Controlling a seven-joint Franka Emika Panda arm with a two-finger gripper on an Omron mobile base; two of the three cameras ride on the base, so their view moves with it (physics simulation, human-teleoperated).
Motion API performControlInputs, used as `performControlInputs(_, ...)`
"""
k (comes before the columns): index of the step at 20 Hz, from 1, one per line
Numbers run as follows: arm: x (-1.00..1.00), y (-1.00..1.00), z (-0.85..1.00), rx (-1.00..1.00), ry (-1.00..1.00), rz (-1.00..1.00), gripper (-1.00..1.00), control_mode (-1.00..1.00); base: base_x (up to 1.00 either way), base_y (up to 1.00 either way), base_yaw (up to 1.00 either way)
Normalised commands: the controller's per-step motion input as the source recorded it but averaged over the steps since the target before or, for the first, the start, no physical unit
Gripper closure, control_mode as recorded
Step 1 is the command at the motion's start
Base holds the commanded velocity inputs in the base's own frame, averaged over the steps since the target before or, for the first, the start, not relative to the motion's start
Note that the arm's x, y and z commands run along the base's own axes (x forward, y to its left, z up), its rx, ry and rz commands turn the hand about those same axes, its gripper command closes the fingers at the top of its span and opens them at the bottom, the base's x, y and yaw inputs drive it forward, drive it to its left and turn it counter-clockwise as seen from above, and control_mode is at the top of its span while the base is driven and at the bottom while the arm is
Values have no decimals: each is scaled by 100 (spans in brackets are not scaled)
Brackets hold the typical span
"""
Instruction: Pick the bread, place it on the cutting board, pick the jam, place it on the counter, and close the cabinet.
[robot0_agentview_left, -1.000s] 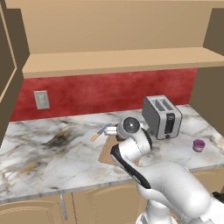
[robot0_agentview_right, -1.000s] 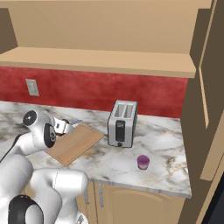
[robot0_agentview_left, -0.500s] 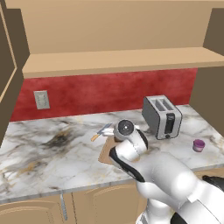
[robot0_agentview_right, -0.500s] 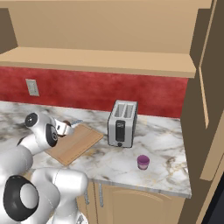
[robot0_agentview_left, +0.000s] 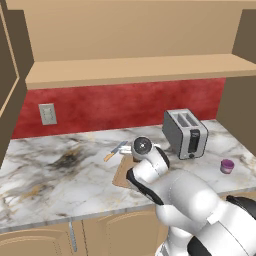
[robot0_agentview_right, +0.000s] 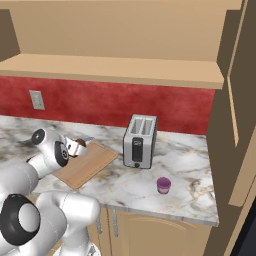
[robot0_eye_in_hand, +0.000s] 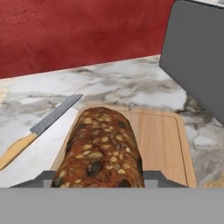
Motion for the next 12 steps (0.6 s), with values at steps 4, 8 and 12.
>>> performControlInputs(4,0,-25,-1,1,0,-4,100,-100,0,0,0)
performControlInputs(8,0,-22,-8,0,0,-3,100,-100,0,0,0)
performControlInputs(12,3,-16,-22,0,0,-4,100,-100,0,0,0)
